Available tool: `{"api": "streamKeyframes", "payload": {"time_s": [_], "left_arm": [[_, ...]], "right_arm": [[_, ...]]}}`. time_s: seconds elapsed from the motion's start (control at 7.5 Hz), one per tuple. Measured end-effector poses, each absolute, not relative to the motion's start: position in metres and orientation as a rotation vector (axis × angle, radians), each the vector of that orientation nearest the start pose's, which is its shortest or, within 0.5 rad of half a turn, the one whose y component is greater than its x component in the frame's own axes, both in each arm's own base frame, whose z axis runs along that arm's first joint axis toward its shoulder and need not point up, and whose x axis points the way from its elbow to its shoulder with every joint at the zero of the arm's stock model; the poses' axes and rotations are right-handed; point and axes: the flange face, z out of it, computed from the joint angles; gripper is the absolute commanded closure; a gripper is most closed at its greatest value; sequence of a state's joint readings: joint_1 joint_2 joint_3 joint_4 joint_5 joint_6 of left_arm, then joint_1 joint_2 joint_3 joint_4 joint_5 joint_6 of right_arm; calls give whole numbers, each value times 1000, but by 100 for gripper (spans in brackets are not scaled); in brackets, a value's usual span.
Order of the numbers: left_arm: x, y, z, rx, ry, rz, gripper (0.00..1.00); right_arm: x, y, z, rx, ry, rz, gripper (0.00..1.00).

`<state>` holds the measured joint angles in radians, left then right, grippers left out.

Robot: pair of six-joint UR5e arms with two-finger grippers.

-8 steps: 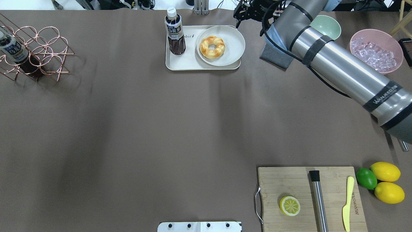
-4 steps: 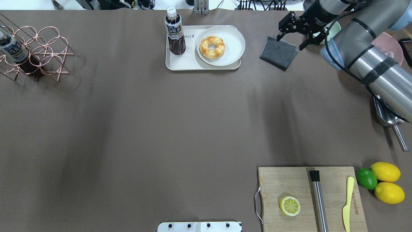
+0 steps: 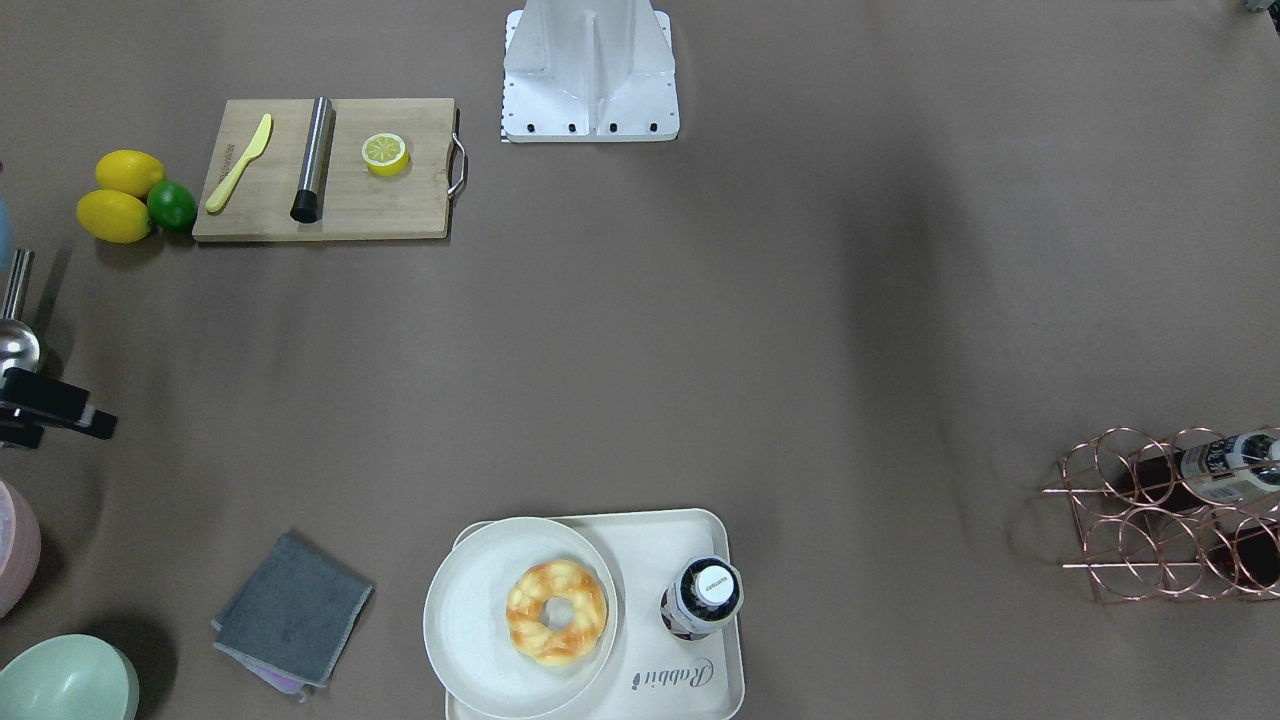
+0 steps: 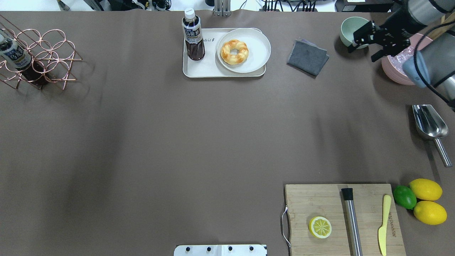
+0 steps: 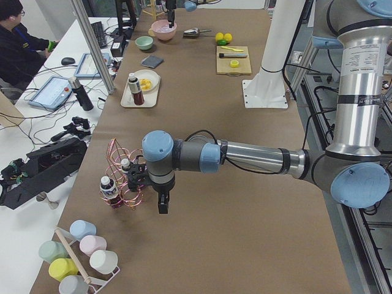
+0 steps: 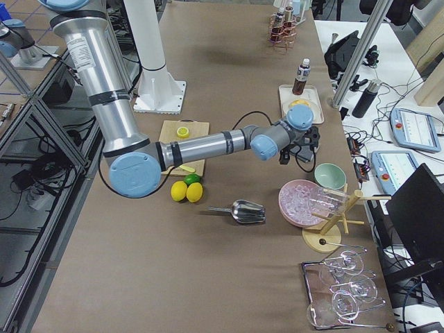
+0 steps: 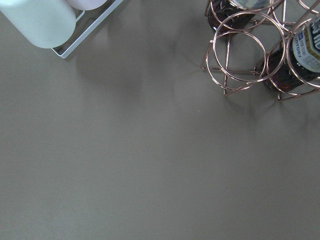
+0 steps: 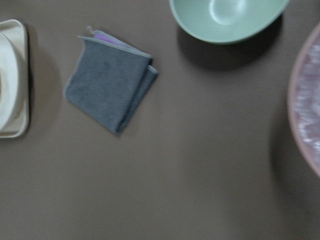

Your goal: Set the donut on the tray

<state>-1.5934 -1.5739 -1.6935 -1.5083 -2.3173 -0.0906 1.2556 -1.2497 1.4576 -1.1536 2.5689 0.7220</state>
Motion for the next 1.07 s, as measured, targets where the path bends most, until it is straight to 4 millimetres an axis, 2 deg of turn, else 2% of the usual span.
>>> {"api": "streamKeyframes", "payload": {"time_s": [0.13,0.4,0.53,0.67,0.8,0.93,1.07], "left_arm": [[-77,-493,605,34,748,-85,2],[-77,-493,605,35,749,-85,2],[-77,-493,605,35,749,-85,2],[-77,-493,605,35,749,-85,2],[-77,-492,606,33,749,-85,2],[-77,-491,607,32,749,-86,2],[-77,-490,608,30,750,-86,2]], "right_arm": [[-116,-591,506,39,-1097,42,0],[-78,-548,570,65,-1019,25,0],[-64,-535,594,73,-957,12,0],[-45,-529,610,69,-900,-12,0],[-19,-525,615,48,-856,-34,0],[10,-519,609,16,-813,-50,0],[32,-513,591,-18,-769,-59,0]]}}
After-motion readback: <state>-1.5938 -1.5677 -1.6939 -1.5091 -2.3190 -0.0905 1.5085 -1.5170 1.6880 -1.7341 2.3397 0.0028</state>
